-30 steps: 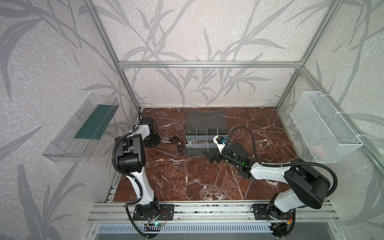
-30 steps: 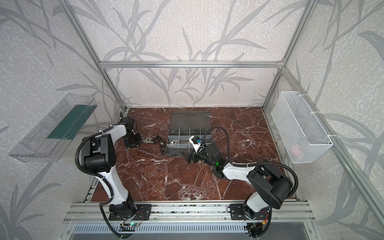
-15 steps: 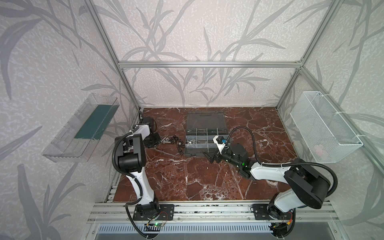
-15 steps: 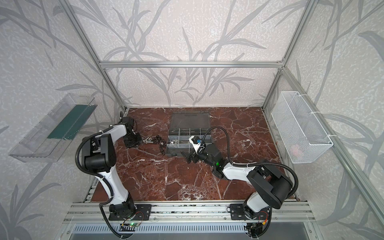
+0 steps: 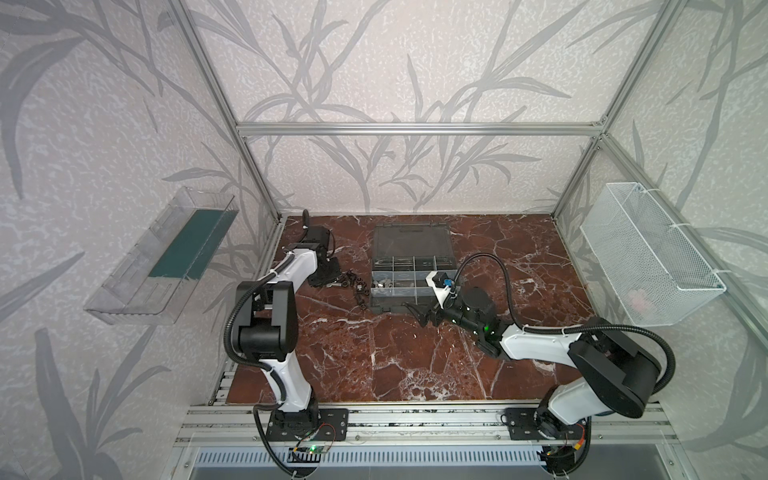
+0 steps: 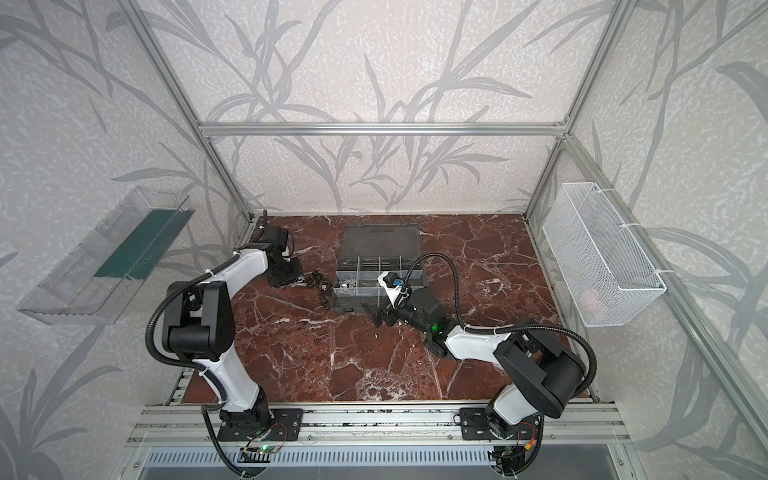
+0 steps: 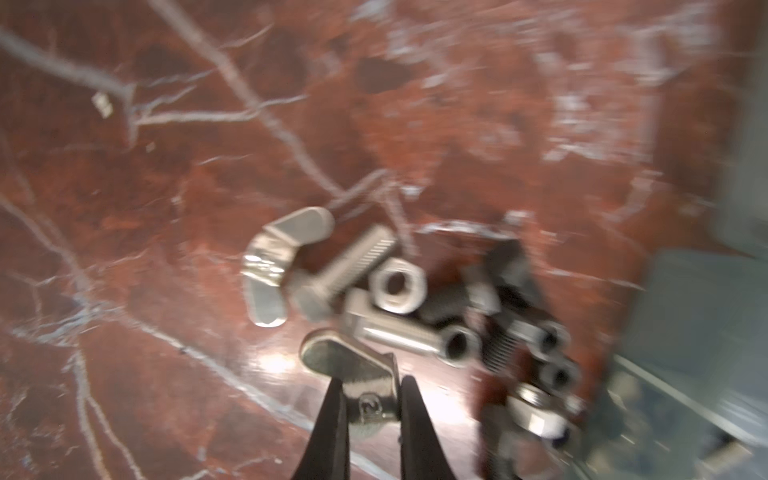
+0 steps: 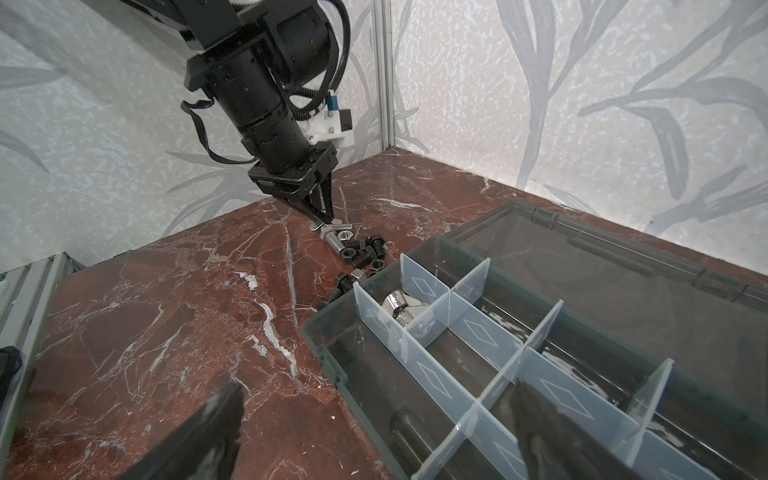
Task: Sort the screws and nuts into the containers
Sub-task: 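Close the left gripper on another silver wing nut and lift it, then carry the wing nut with the left gripper into the same compartment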
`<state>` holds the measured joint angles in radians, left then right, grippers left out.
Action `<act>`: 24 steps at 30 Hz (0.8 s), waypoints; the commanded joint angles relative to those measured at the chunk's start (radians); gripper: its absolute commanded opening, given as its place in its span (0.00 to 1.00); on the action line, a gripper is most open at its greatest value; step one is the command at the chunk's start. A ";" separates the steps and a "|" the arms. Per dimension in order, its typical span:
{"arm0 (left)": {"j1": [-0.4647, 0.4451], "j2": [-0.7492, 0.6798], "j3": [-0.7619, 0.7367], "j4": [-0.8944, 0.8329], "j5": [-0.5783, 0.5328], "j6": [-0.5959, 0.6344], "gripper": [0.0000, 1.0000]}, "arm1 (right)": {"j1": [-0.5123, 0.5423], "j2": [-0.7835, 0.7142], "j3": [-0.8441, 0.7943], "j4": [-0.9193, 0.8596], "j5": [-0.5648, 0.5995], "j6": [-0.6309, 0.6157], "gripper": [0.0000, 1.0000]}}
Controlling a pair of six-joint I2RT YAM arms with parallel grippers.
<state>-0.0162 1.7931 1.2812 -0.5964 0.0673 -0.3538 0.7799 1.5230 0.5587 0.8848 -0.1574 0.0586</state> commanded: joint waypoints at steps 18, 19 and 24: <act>-0.274 -0.040 0.090 0.045 0.136 0.149 0.13 | 0.007 -0.003 0.022 -0.005 0.019 -0.014 0.99; -0.282 -0.037 0.076 0.056 0.135 0.149 0.13 | 0.008 -0.006 0.023 -0.006 0.019 -0.017 0.99; -0.302 -0.006 0.105 -0.003 0.097 0.194 0.13 | 0.009 -0.003 0.024 -0.006 0.013 -0.013 0.99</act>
<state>-0.3202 1.7702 1.3693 -0.5560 0.2050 -0.2123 0.7803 1.5234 0.5587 0.8841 -0.1539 0.0540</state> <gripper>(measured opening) 0.134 0.991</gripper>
